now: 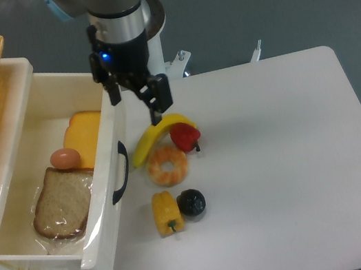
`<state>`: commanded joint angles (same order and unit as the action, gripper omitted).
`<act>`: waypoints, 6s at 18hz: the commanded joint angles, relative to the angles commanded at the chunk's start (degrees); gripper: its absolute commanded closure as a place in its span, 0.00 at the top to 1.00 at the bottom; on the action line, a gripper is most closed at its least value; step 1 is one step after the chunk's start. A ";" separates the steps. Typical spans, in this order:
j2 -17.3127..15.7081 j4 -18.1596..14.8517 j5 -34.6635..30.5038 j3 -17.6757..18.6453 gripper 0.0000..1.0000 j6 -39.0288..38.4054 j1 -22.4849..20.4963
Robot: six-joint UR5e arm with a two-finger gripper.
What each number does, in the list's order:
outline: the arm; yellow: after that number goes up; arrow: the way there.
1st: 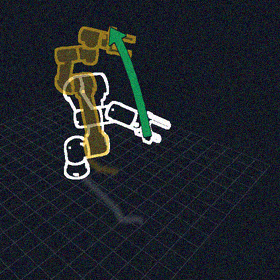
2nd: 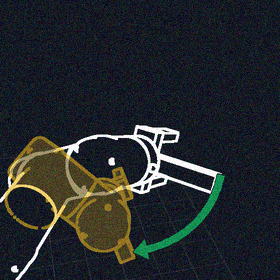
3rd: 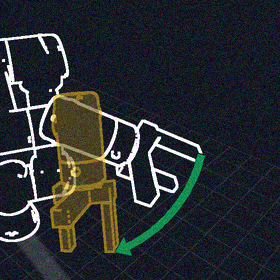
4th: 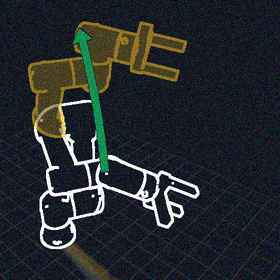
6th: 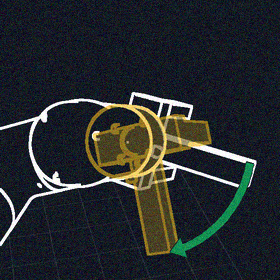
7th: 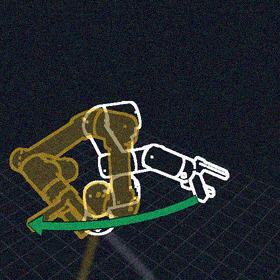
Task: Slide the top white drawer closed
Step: 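Raise the gripper and move it away from the open drawer over the table, then lower the gripper beside the donut toward the drawer's front panel, then press the gripper against the drawer front near its black handle, then push the white drawer front inward until the drawer shuts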
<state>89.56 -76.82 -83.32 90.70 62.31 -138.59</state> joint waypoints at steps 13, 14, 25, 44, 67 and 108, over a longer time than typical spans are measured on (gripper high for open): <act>1.14 0.09 0.00 0.35 1.00 -0.26 -9.49; 2.10 0.09 0.17 -0.08 1.00 -0.26 -10.46; 8.51 5.36 -0.61 1.85 1.00 -1.92 -12.40; 23.37 5.89 2.98 -0.53 1.00 -29.35 -6.96; 25.22 5.62 9.76 -0.09 1.00 -29.71 1.22; 21.36 5.98 11.60 -0.53 1.00 -29.36 11.06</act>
<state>110.92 -70.84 -71.72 90.18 32.96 -127.53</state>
